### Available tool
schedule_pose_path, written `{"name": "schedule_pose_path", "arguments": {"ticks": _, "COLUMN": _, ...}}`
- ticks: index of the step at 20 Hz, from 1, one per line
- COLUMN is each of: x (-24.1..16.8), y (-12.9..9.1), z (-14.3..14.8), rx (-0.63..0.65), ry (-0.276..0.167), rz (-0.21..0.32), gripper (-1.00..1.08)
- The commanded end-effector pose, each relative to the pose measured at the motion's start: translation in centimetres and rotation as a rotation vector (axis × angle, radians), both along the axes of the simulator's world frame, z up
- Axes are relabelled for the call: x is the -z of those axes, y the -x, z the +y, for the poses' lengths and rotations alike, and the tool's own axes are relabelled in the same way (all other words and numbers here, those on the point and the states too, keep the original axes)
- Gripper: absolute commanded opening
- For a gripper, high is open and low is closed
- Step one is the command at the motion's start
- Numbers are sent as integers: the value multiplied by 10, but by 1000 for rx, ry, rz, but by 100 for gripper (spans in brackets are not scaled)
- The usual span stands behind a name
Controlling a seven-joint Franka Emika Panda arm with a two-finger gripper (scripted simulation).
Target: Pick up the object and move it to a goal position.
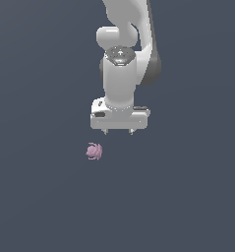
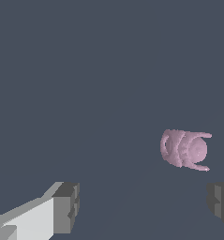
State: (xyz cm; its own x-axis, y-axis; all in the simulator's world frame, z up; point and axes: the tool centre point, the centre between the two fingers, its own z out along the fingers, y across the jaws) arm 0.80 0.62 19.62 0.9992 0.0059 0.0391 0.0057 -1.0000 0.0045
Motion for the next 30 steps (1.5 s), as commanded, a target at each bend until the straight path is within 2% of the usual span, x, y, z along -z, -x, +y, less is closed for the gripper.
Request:
{"name": "schedule_pose_path", "arguments": {"ticks": 1, "x": 0, "y": 0, "z": 0, "rx": 0, "ry": 0, "rz": 0, "gripper": 100}}
{"name": "schedule_pose_path", "arguments": {"ticks": 11, "x": -26, "y": -8, "z": 2, "rx": -24, "ry": -9, "rz": -34, "gripper": 100}}
{"name": "schedule_pose_path", "arguments": {"ticks": 17, "x": -19, "y": -9, "z": -4, "rx": -16, "ry": -9, "rz": -29, "gripper": 100}}
{"name": "schedule_pose_path", "arguments": {"ticks": 22, "x": 5, "y": -11, "z": -26, "rx": 11, "ry": -10, "rz": -16, "gripper": 100}}
{"name": "schedule_pose_path", "arguments": {"ticks": 30, "x": 70, "y": -8, "z": -86, "rx": 82, "ry": -8, "rz": 20, "gripper": 100}}
